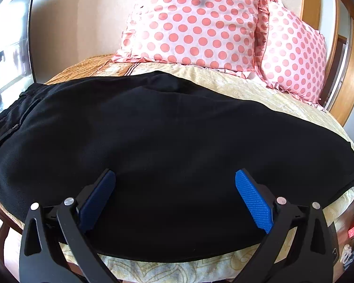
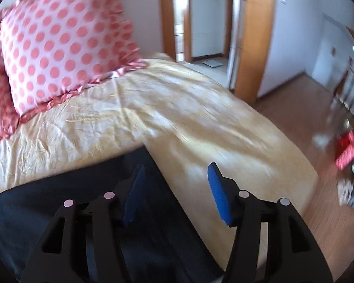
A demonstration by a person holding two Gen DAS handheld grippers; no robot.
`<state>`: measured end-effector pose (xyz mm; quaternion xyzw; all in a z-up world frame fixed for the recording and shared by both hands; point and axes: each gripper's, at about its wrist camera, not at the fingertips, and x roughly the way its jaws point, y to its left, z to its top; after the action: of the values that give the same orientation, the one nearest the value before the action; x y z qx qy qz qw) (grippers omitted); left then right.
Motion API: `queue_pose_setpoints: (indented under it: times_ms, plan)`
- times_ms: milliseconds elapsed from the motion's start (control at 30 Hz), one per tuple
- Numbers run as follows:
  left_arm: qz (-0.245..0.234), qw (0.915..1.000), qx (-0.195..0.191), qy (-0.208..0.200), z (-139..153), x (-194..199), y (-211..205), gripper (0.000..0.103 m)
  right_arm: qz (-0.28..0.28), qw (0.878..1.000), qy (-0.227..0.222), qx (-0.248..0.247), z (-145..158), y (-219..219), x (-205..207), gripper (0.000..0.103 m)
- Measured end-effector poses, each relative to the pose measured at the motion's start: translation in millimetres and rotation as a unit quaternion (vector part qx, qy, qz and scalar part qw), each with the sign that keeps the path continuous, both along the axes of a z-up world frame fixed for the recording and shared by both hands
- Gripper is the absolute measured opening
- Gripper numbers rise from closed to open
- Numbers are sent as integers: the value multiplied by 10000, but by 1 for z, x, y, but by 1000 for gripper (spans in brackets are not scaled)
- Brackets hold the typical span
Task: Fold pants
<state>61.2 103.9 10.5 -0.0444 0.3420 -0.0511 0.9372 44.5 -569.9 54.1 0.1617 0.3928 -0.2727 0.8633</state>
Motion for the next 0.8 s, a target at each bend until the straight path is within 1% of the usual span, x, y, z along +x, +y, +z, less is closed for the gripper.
queue_pose_setpoints:
  times_ms: [67, 133, 167, 200, 233, 267, 300, 333, 367, 533, 667, 733, 800]
  plan:
    - [-10, 10000, 22, -53, -1, -1, -1, 101, -243, 9989, -95, 390, -8, -3, -25, 57]
    - [-38, 9999, 39, -100, -1, -2, -1, 101, -443, 9953, -358, 782, -15, -4, -47, 57]
    - [-56, 9999, 54, -115, -1, -2, -1, 101, -474, 9940, -503, 851, -17, -2, -55, 57]
    - [-75, 9999, 79, -128, -2, -3, -1, 101, -507, 9937, -548, 836, -17, 1, -61, 57]
    - [-97, 9998, 123, -136, -2, -3, -2, 101, -645, 9931, -588, 783, -16, 5, -67, 57]
    - [-106, 9997, 154, -139, -2, -3, -3, 101, -751, 9911, -702, 846, -15, 5, -73, 57]
    - [-112, 9997, 174, -145, -2, -4, -3, 101, -773, 9886, -836, 987, -16, 3, -75, 57]
    - [-113, 9996, 186, -152, -2, -4, -4, 101, -804, 9842, -981, 1235, -19, 2, -78, 57]
    - [-115, 9996, 188, -156, -2, -4, -4, 101, -837, 9825, -1051, 1288, -18, 3, -81, 57]
    - [-126, 9997, 115, -165, -2, -4, -2, 101, -822, 9774, -1185, 1549, -17, 18, -89, 57]
    - [-102, 9997, 148, -173, -2, -3, -3, 101, -603, 9729, -1354, 1773, -20, 31, -91, 57]
    - [-96, 9996, 189, -174, -2, -3, -5, 101, -484, 9685, -1505, 1925, -21, 32, -89, 57]
    - [-99, 9996, 203, -169, -3, -3, -5, 101, -505, 9612, -1702, 2110, -24, 30, -90, 57]
